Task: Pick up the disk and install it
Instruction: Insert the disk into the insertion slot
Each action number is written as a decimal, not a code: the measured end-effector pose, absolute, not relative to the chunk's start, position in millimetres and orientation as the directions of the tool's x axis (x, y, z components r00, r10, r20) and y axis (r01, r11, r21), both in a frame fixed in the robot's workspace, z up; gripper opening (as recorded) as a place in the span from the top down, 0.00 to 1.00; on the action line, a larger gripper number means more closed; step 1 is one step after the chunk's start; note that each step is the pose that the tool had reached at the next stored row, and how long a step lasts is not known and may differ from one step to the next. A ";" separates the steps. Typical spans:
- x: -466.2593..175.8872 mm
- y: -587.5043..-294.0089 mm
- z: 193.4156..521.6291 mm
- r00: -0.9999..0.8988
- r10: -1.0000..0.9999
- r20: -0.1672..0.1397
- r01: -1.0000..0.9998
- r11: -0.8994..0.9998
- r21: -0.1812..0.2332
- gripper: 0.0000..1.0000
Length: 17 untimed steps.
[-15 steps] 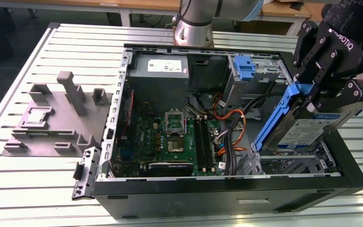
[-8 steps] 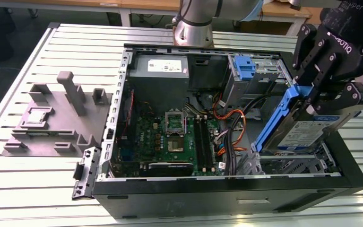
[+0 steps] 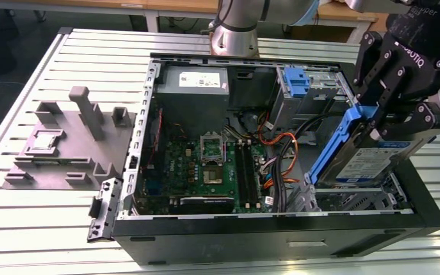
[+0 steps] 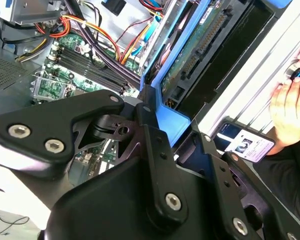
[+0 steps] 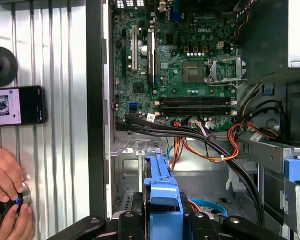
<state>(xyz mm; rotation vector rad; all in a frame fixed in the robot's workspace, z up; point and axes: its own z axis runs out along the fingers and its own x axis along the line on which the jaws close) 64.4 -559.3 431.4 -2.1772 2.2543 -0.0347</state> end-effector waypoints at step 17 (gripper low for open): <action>64.4 -559.4 427.5 -0.035 -0.999 0.010 -0.999 0.035 -0.023 0.50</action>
